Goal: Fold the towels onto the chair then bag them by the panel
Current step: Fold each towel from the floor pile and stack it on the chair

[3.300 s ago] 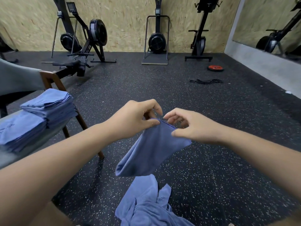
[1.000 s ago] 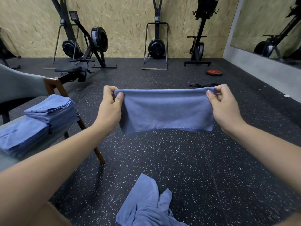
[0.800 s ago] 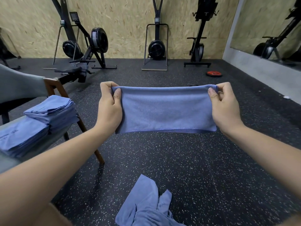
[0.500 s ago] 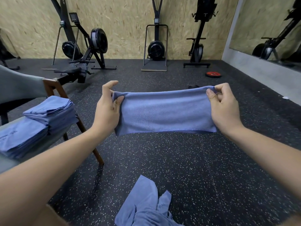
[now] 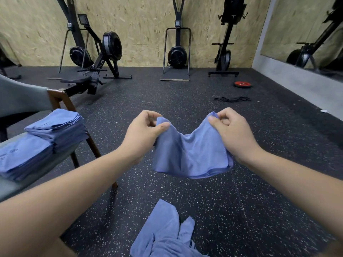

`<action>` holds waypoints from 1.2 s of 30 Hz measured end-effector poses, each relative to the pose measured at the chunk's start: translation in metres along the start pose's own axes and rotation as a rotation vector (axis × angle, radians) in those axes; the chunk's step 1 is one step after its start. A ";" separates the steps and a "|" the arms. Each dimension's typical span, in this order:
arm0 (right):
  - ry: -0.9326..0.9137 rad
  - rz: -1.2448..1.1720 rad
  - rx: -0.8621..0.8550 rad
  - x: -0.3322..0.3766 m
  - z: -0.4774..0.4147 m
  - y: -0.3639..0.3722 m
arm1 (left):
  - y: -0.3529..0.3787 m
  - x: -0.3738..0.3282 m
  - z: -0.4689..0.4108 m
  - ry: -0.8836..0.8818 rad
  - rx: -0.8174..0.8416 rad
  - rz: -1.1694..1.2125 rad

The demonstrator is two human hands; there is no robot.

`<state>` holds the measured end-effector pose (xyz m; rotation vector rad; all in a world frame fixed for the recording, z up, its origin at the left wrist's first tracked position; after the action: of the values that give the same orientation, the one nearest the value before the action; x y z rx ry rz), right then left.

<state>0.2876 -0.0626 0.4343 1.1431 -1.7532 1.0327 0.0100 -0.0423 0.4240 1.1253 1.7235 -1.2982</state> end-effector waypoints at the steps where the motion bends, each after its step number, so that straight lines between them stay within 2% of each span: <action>1: 0.007 -0.016 0.037 0.003 0.005 0.007 | 0.006 -0.005 0.004 0.003 0.028 0.021; 10: 0.024 -0.088 0.197 0.019 0.032 0.043 | 0.036 -0.032 0.032 0.060 0.154 0.017; 14: 0.038 -0.085 0.208 0.023 0.036 0.045 | 0.035 -0.036 0.036 0.079 0.152 -0.035; 21: 0.039 -0.175 0.297 0.033 0.049 0.051 | 0.030 -0.037 0.036 0.024 0.120 0.037; 26: 0.041 -0.181 0.402 0.035 0.052 0.055 | 0.022 -0.037 0.033 0.087 0.122 -0.024; 29: -0.019 -0.105 0.395 0.036 0.046 0.053 | 0.018 -0.035 0.028 0.102 0.147 -0.056; 33: -0.259 0.213 0.290 0.040 0.034 0.038 | 0.011 -0.038 0.025 0.091 0.219 -0.030; 34: -0.252 0.258 0.301 0.037 0.030 0.036 | 0.009 -0.038 0.025 0.085 0.248 -0.016; 36: -0.102 0.263 0.411 0.022 0.021 0.037 | 0.006 -0.039 0.024 0.079 0.293 0.003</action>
<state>0.2428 -0.0789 0.4389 1.2488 -1.8572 1.5736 0.0315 -0.0735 0.4508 1.3580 1.6212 -1.5596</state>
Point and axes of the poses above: each hand's wrist, its own z-axis away from the middle knuckle, its own y-axis out of the palm, x = y × z, the point moved 6 cm from there along -z, towards the middle knuckle, and after that the axes turned 8 degrees about -z, right-handed, at the moved point
